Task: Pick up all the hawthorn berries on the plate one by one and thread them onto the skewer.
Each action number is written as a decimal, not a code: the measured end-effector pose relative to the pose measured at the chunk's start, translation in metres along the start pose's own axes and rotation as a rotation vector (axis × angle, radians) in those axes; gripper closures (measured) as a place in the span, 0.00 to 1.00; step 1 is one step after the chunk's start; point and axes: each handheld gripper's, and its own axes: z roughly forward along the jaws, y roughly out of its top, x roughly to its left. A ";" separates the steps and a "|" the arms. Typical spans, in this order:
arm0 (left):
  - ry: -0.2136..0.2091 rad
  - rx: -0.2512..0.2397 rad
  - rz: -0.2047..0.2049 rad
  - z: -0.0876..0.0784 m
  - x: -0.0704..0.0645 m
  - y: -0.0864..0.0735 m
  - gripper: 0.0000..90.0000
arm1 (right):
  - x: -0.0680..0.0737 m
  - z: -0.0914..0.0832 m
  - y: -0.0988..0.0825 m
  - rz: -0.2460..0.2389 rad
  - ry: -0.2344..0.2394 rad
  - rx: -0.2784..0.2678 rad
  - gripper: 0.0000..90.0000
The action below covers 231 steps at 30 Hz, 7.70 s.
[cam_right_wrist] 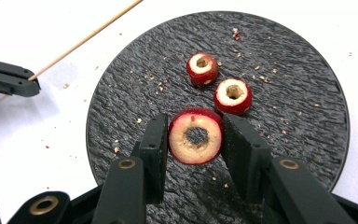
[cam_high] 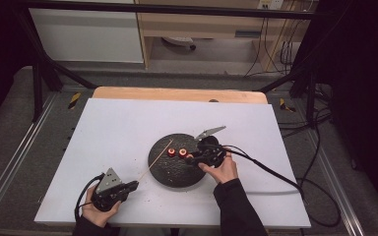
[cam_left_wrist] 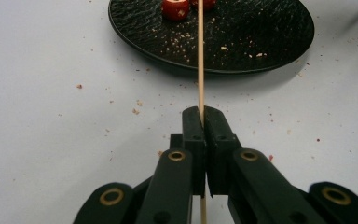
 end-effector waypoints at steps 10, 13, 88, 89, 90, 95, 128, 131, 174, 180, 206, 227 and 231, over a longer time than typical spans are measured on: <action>0.004 -0.006 -0.006 0.002 -0.001 0.000 0.97 | -0.005 -0.006 -0.023 0.110 0.025 -0.145 0.69; 0.003 -0.009 -0.007 0.003 -0.002 0.000 0.97 | -0.006 -0.006 -0.030 0.148 0.032 -0.196 0.69; -0.028 -0.137 -0.046 0.030 -0.051 0.040 0.97 | -0.014 -0.011 -0.024 0.583 0.188 -0.964 0.70; -0.025 -0.137 -0.046 0.031 -0.052 0.040 0.97 | -0.014 -0.011 -0.024 0.587 0.193 -0.965 0.70; -0.023 -0.138 -0.049 0.031 -0.052 0.041 0.97 | -0.014 -0.010 -0.024 0.587 0.194 -0.966 0.70; -0.017 -0.151 -0.073 0.033 -0.054 0.044 0.97 | -0.012 -0.009 -0.025 0.592 0.203 -0.972 0.70; -0.013 -0.190 -0.127 0.057 -0.059 0.091 0.97 | 0.001 -0.002 -0.038 0.551 0.221 -0.932 0.70; -0.015 -0.179 -0.128 0.061 -0.058 0.094 0.97 | 0.003 0.000 -0.040 0.538 0.215 -0.920 0.70; -0.003 -0.145 -0.096 0.056 -0.041 0.089 0.98 | 0.009 0.002 -0.051 0.410 0.187 -0.738 0.33; 0.016 -0.118 -0.084 0.043 -0.027 0.073 0.98 | 0.002 0.000 -0.051 0.326 0.146 -0.633 0.13; 0.034 -0.048 -0.069 -0.004 0.007 0.008 0.98 | -0.011 -0.002 -0.055 0.130 0.046 -0.353 0.05; 0.036 -0.039 -0.063 -0.010 0.013 -0.004 0.98 | -0.011 0.022 0.009 -0.057 -0.056 0.001 0.15; 0.034 -0.035 -0.065 -0.009 0.013 -0.005 0.98 | -0.013 0.030 0.017 -0.049 -0.076 0.039 0.21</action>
